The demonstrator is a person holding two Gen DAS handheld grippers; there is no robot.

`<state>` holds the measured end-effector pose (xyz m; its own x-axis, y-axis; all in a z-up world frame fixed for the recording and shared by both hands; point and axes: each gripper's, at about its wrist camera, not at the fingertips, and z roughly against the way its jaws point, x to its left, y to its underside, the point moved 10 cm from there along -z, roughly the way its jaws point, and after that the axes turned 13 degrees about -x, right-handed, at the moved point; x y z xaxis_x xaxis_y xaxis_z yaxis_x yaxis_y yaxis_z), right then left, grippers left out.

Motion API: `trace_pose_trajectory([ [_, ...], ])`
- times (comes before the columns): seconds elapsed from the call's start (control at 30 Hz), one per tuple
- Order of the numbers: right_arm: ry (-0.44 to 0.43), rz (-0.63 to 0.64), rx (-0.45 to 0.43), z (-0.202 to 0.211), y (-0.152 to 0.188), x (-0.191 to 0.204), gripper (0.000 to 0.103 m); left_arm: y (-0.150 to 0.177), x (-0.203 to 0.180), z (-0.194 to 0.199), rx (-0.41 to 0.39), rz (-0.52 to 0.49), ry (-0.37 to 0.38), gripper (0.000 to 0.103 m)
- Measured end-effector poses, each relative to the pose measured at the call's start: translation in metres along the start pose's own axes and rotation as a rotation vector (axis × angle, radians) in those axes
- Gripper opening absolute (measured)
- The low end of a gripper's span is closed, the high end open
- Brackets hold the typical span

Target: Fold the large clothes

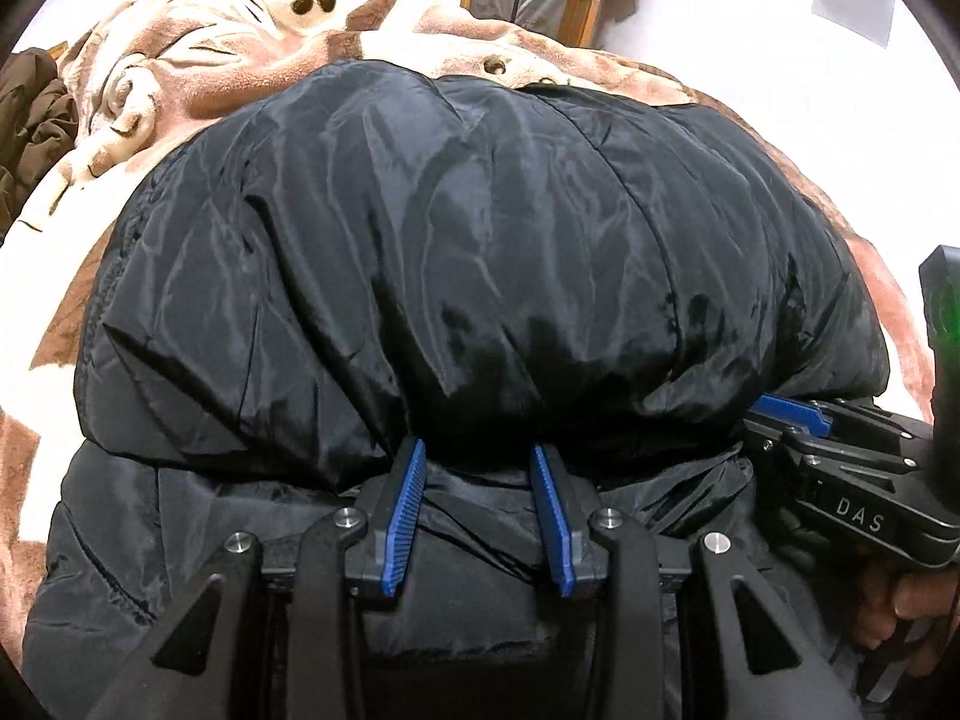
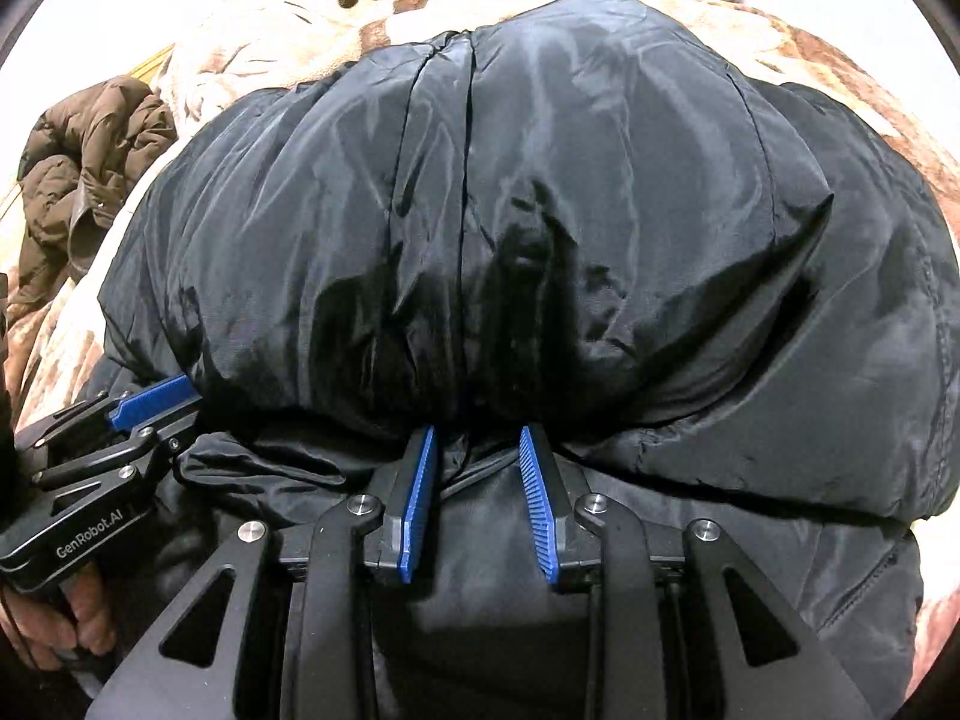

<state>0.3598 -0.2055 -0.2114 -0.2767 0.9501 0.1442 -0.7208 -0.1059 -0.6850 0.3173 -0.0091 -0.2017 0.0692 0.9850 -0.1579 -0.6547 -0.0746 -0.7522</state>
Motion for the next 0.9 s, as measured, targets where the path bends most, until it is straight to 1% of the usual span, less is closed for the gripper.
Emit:
trace_pose_trajectory([
  [0.17,-0.01,-0.01,0.013,0.004,-0.002,0.003,0.031,-0.005,-0.005,0.005,0.0,-0.017,-0.018,0.039],
  [0.23,-0.007,-0.023,0.018,0.018,-0.004,0.005,0.031,-0.008,-0.008,0.014,0.004,-0.017,-0.026,0.039],
  [0.33,-0.002,-0.032,-0.011,0.044,-0.008,0.011,0.039,-0.015,-0.014,0.032,-0.003,-0.014,-0.038,0.039],
  [0.43,-0.003,-0.019,-0.043,0.073,-0.008,0.017,0.04,-0.018,-0.021,0.06,-0.027,-0.048,-0.049,0.039],
  [0.57,-0.003,-0.021,-0.094,0.119,-0.003,0.02,0.04,-0.017,-0.03,0.101,-0.063,-0.073,-0.042,0.038],
  [0.7,0.0,-0.04,-0.122,0.155,0.008,0.022,0.04,-0.008,-0.037,0.143,-0.09,-0.087,-0.03,0.039],
  [0.77,0.002,-0.044,-0.133,0.174,0.018,0.024,0.04,-0.002,-0.039,0.159,-0.097,-0.087,-0.03,0.039],
  [0.9,-0.002,-0.055,-0.135,0.2,0.036,0.027,0.04,0.013,-0.04,0.185,-0.1,-0.088,-0.031,0.039],
])
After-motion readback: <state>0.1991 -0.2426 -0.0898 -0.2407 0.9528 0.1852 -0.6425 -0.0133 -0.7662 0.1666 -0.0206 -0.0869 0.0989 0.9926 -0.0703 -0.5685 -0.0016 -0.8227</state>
